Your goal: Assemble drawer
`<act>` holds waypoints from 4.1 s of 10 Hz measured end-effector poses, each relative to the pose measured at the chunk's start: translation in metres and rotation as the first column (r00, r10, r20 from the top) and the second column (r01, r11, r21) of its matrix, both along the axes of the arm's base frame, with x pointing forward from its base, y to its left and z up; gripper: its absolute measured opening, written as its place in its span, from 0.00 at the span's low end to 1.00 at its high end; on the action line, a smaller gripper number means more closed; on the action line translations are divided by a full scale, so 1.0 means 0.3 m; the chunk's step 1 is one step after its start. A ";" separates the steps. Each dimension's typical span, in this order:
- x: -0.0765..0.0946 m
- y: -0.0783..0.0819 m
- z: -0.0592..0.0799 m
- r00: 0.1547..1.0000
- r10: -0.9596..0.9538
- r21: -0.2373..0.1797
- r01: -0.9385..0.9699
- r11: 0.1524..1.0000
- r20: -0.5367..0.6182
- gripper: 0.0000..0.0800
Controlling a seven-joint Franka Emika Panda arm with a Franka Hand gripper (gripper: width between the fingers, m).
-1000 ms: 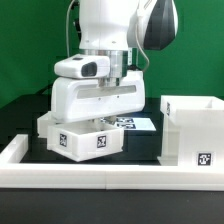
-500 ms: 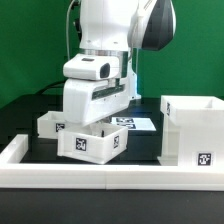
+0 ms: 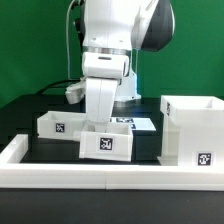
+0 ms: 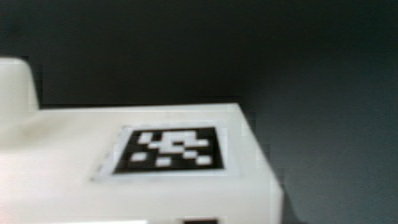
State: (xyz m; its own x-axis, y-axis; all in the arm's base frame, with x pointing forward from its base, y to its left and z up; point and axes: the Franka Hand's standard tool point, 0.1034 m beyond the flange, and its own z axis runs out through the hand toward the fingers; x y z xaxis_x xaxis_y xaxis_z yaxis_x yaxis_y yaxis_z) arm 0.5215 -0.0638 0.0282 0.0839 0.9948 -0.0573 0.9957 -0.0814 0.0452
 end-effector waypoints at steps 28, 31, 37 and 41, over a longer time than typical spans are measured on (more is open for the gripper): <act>0.091 0.210 -0.033 0.998 0.049 0.024 -0.048 0.999 -0.042 0.05; 0.084 0.236 -0.044 0.999 0.012 0.028 -0.010 1.000 -0.046 0.05; 0.070 0.216 -0.055 0.998 0.033 0.027 -0.031 0.999 -0.057 0.05; 0.067 0.213 -0.058 0.998 0.011 0.024 -0.010 1.000 -0.054 0.05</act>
Offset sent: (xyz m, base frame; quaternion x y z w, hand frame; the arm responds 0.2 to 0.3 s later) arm 0.0146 0.0266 0.0032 0.0106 -0.0050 -0.0207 0.9997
